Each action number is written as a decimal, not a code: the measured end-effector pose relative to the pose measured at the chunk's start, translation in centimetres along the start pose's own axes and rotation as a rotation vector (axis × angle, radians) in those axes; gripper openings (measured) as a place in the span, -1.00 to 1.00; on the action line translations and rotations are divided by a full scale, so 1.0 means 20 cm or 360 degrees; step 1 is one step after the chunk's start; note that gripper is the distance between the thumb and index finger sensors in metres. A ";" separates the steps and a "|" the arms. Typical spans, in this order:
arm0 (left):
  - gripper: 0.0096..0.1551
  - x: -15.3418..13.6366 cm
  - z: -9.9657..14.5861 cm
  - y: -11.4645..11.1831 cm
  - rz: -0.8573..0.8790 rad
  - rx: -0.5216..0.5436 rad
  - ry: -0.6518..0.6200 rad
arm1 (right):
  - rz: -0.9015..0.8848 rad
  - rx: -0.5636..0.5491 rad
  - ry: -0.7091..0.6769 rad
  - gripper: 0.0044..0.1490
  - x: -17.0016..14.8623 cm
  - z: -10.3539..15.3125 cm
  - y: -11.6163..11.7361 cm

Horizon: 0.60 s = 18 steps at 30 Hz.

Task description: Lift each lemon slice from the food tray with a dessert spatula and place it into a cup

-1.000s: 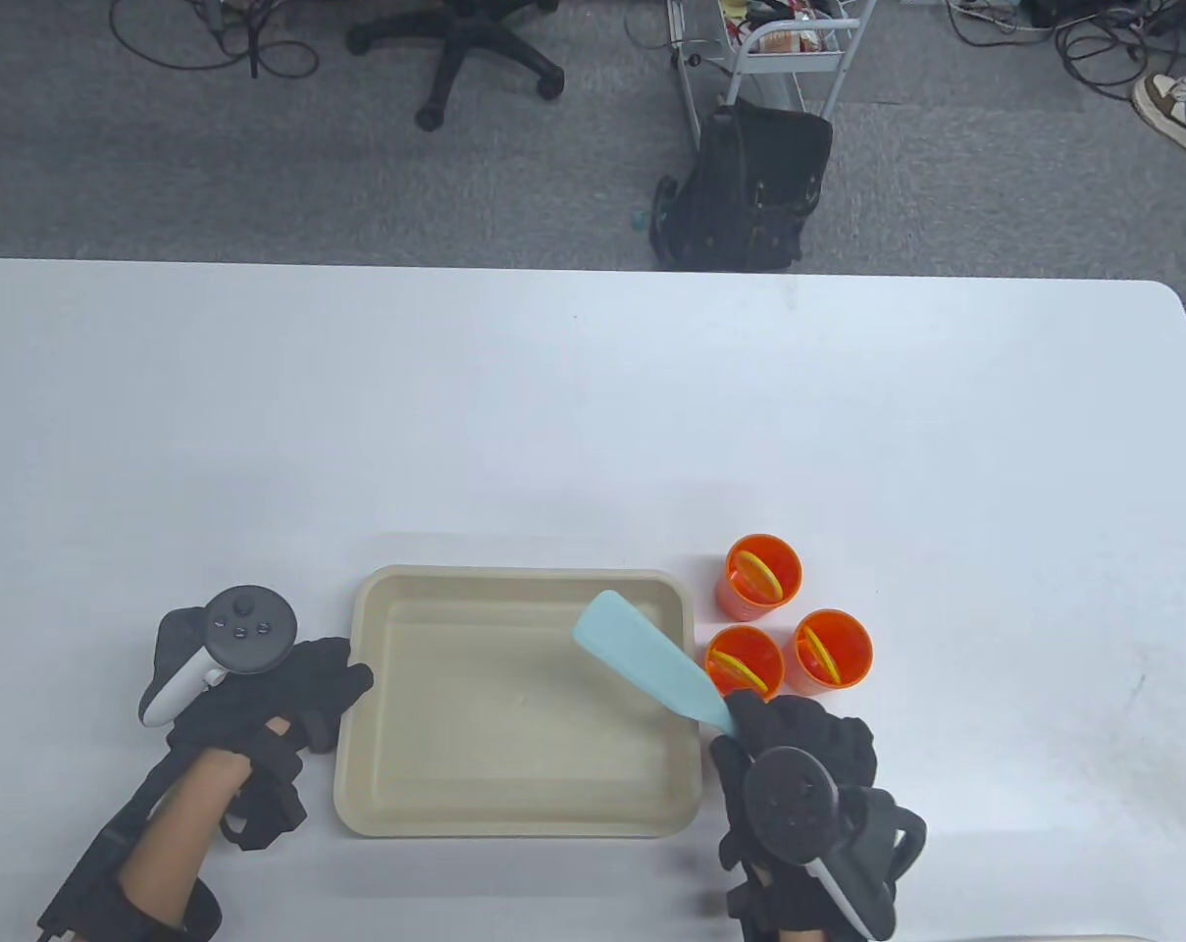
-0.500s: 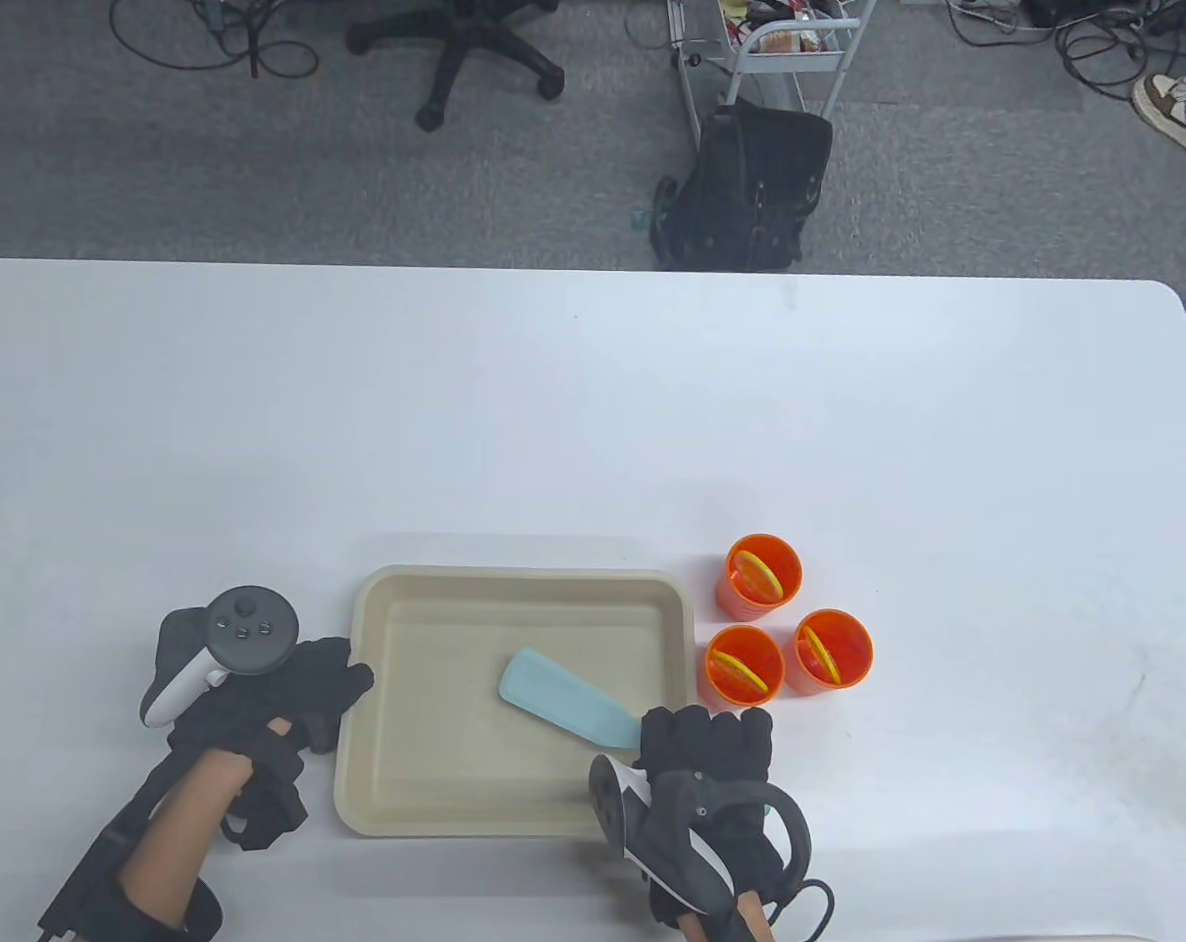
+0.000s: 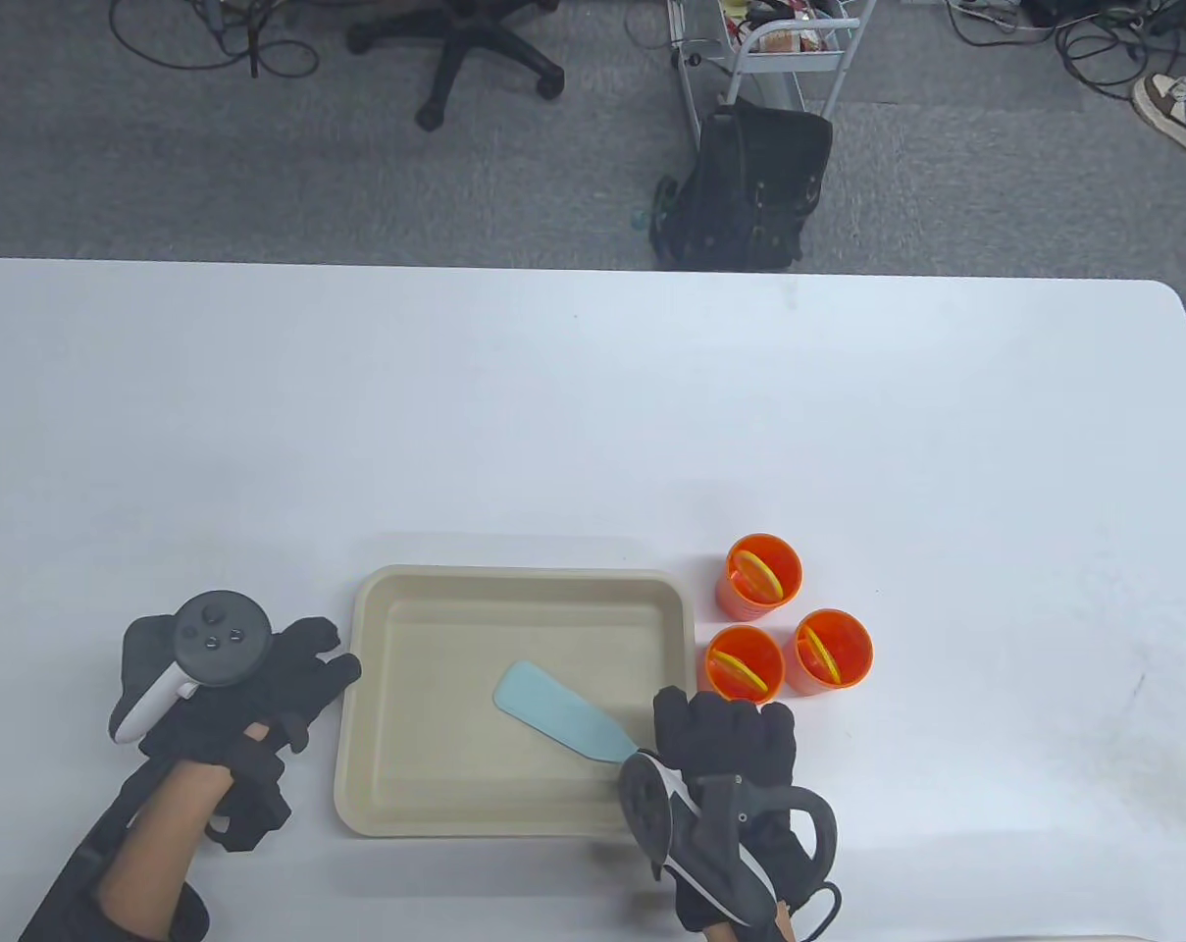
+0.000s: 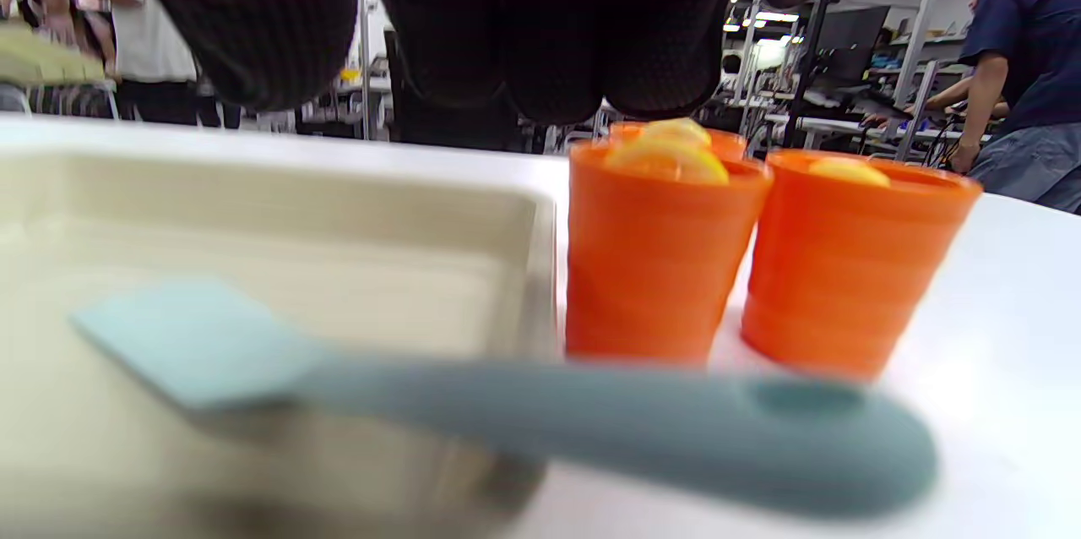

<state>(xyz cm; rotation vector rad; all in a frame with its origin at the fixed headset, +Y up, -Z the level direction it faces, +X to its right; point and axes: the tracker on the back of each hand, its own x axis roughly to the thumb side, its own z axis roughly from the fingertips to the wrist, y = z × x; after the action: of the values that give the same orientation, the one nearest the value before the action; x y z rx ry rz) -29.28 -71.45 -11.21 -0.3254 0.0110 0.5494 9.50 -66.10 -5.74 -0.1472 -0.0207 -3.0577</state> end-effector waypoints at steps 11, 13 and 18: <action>0.14 0.18 0.26 0.13 -0.0262 0.0831 -0.0272 | -0.0139 -0.0445 0.0069 0.20 0.06 -0.01 -0.24; 0.16 0.19 0.28 0.13 -0.0290 0.0898 -0.0307 | -0.0131 -0.0515 0.0102 0.23 0.07 -0.01 -0.23; 0.17 0.21 0.29 0.11 -0.0379 0.0980 -0.0367 | -0.0030 -0.0926 0.0175 0.26 0.09 -0.01 -0.16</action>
<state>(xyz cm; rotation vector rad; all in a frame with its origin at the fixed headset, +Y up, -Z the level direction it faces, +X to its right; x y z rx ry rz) -27.26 -65.74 -6.78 0.3349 -0.0794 0.3217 7.37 -63.11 -5.79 -0.0106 0.8748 -2.9846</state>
